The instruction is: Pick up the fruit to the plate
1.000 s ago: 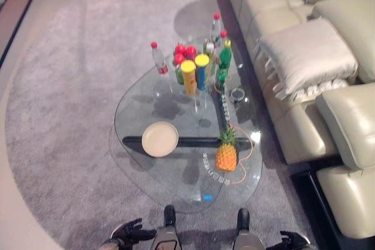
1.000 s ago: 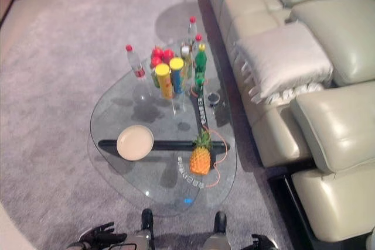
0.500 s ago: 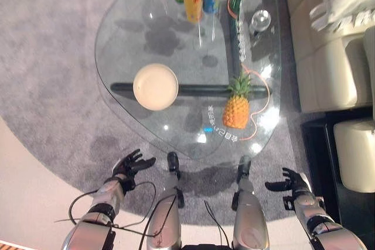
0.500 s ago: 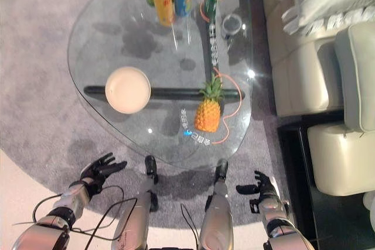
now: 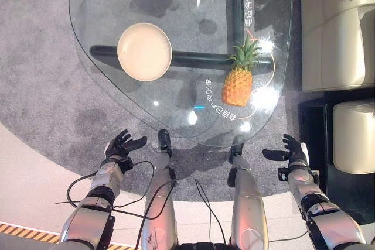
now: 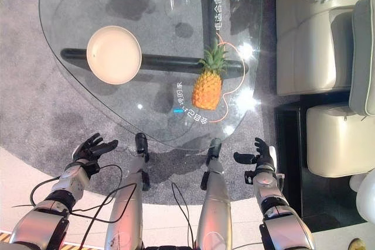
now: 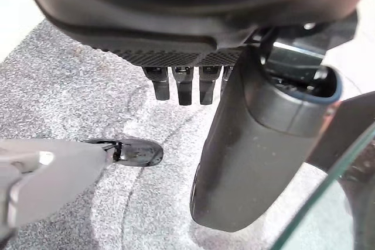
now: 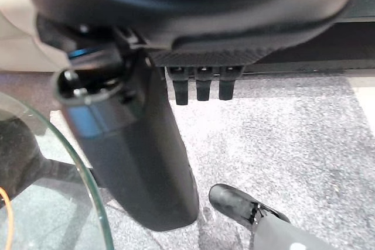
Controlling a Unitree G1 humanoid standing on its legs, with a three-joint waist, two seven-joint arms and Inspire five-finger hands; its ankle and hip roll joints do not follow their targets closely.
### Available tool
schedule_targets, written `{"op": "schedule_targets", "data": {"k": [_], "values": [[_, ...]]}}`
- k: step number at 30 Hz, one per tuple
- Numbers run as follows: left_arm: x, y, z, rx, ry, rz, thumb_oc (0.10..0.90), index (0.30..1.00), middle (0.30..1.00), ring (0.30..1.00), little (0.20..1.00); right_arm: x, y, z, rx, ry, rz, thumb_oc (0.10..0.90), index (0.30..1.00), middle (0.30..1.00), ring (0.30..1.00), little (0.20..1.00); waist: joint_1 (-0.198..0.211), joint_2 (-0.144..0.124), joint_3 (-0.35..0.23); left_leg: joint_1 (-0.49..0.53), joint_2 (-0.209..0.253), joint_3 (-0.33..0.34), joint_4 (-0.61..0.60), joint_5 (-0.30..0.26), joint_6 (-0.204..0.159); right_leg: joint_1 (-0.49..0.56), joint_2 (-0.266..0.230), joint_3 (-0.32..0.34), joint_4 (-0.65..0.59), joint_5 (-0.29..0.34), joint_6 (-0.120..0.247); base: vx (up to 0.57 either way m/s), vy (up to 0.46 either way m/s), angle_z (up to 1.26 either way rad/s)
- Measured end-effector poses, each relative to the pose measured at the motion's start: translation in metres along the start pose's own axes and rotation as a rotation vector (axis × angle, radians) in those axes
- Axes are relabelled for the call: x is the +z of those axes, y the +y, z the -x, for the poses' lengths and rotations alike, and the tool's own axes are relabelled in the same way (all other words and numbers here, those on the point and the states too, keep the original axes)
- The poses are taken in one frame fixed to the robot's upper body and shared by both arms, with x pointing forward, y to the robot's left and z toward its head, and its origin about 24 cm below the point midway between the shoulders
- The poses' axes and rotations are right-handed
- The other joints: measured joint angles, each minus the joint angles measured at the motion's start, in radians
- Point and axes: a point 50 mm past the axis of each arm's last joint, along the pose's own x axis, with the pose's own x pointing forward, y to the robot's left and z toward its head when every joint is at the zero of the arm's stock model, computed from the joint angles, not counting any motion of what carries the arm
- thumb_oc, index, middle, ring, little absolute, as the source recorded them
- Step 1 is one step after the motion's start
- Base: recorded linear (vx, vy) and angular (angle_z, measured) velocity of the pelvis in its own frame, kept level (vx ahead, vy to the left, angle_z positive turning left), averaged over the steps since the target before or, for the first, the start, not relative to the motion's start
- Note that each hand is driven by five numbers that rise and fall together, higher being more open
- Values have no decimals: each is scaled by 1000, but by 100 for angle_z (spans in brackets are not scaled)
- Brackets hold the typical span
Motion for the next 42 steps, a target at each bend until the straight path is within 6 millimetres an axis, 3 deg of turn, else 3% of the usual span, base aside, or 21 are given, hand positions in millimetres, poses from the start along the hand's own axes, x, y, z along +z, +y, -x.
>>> {"op": "schedule_targets", "data": {"k": [6,18,20,29,35,42], "values": [[1,1,0,24,-8,3,800,900,900,900,900,12,1,-2,-11,-49,-24,800,900,900,900,900,-1,-3,0,-90,12,-23,89,-19,-10,-101,2,7,112,-38,-10,-2,-2,-1],[3,0,0,15,-21,1,800,900,900,900,900,37,1,-8,-56,-99,-72,800,900,900,900,900,4,0,1,-125,15,-24,93,-17,-6,-156,-3,4,142,-39,-22,-5,1,-2],[4,-1,0,14,-22,1,800,900,900,900,900,38,-4,-9,-96,-95,-92,800,900,900,900,900,9,2,1,-125,14,-23,93,-16,-5,-156,-4,3,142,-41,-23,0,0,0],[4,-2,0,7,-37,-10,800,900,900,900,900,49,-60,-11,-471,-87,-356,800,900,900,900,900,29,3,1,-118,11,-26,95,-16,-5,-139,-12,-9,140,-43,-26,-1,-8,2],[7,-6,1,-6,-54,-12,800,900,900,900,900,92,-72,-5,-579,-272,-527,800,900,900,900,900,24,3,1,-115,14,-27,91,-16,-5,-136,-10,-23,130,-38,-30,-8,8,-2],[9,-8,1,-5,-65,-7,800,900,900,900,900,161,-53,23,-488,-576,-619,800,900,900,900,900,17,3,1,-115,15,-23,75,-16,-4,-136,-8,-27,107,-28,-32,-19,38,-2]]}}
